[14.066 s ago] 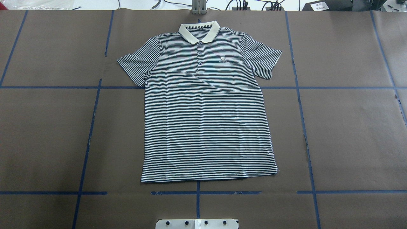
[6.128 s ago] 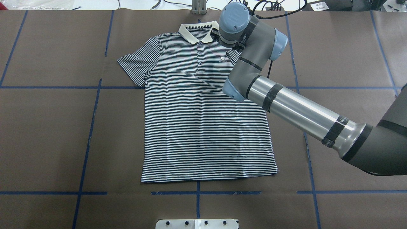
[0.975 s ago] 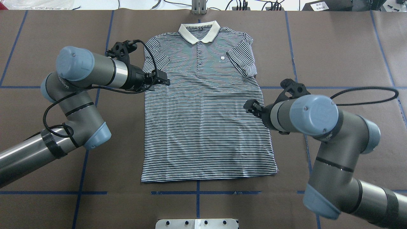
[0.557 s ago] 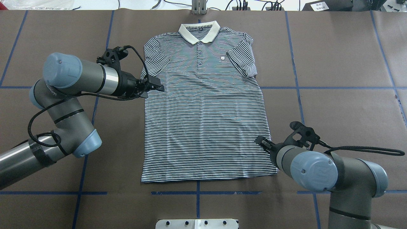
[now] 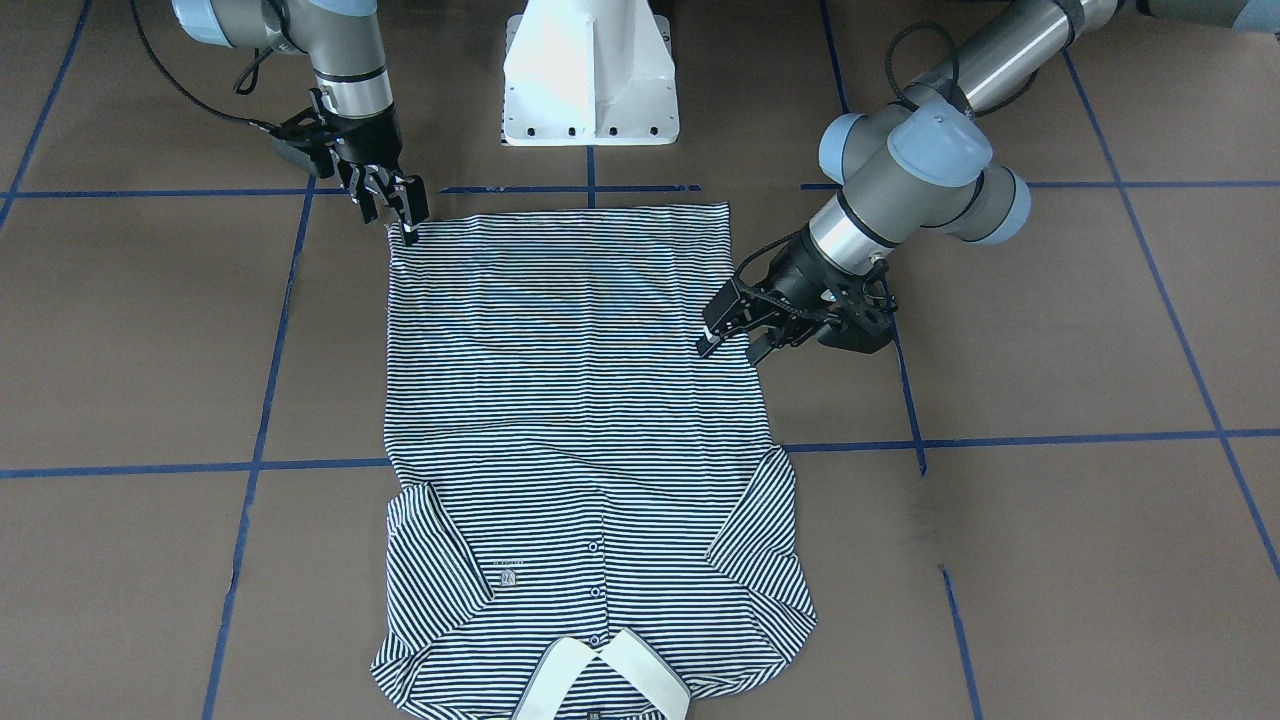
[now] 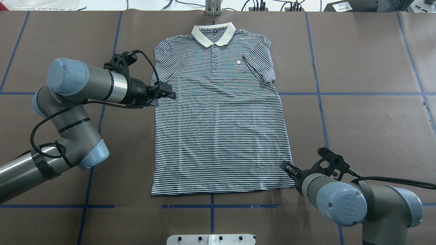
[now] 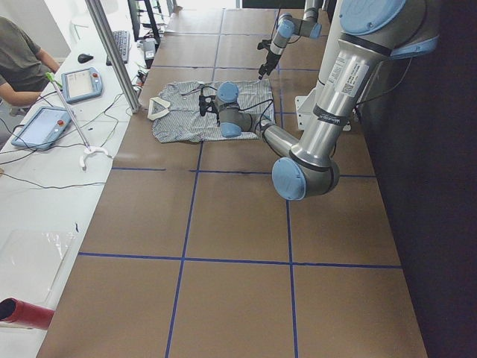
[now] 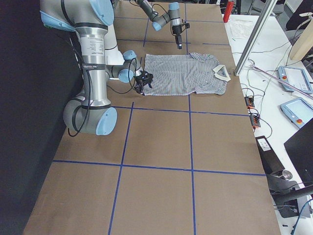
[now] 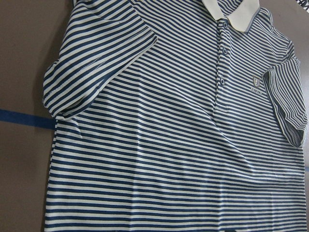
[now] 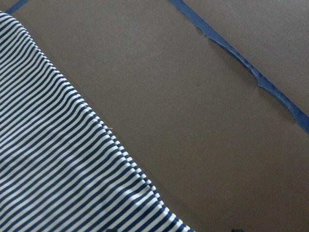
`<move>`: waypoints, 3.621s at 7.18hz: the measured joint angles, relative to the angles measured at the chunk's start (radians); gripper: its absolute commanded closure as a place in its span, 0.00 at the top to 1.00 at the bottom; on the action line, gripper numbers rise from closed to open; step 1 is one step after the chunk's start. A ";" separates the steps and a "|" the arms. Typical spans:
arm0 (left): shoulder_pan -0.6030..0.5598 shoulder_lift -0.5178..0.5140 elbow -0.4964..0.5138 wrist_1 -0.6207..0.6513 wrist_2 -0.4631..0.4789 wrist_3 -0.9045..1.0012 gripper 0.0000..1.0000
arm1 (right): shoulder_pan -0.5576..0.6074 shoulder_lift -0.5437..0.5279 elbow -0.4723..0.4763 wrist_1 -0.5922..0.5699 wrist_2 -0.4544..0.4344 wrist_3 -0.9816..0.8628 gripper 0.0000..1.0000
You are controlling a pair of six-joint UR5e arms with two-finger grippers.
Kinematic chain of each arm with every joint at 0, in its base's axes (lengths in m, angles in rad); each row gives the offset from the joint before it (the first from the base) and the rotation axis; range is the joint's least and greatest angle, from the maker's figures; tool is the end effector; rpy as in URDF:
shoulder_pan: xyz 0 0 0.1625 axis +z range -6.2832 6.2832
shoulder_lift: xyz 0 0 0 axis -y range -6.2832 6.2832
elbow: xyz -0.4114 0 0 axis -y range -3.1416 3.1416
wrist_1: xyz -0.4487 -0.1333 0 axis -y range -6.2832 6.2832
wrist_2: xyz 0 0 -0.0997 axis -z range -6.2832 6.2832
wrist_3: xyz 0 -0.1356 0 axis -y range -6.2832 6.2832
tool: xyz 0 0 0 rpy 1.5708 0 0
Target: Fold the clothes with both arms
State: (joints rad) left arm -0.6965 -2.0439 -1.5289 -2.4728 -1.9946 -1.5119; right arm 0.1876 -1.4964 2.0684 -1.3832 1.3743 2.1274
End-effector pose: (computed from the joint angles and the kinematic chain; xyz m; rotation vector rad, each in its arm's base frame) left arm 0.5169 -0.5334 0.2734 0.1503 1.3507 -0.2545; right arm -0.5319 -0.2636 0.3577 0.0461 -0.7998 0.7798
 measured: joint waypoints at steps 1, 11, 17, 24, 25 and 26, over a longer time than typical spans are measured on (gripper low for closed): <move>0.000 0.000 0.000 0.000 0.000 0.000 0.80 | -0.006 0.002 -0.008 0.000 -0.002 0.003 0.78; 0.000 0.006 -0.016 -0.002 0.002 -0.026 0.80 | -0.025 0.000 -0.001 -0.005 0.007 0.005 0.00; 0.324 0.262 -0.403 0.314 0.368 -0.158 0.67 | -0.071 -0.075 0.099 -0.005 0.012 0.008 0.00; 0.513 0.296 -0.433 0.416 0.371 -0.369 0.60 | -0.072 -0.073 0.102 -0.005 0.008 0.008 0.00; 0.516 0.297 -0.431 0.417 0.372 -0.369 0.59 | -0.072 -0.074 0.102 -0.005 0.008 0.008 0.00; 0.518 0.297 -0.430 0.422 0.372 -0.367 0.58 | -0.072 -0.075 0.101 -0.005 0.008 0.008 0.00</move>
State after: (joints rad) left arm -0.1782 -1.7468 -1.9591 -2.0505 -1.6230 -1.8793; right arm 0.1160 -1.5712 2.1698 -1.3883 1.3821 2.1353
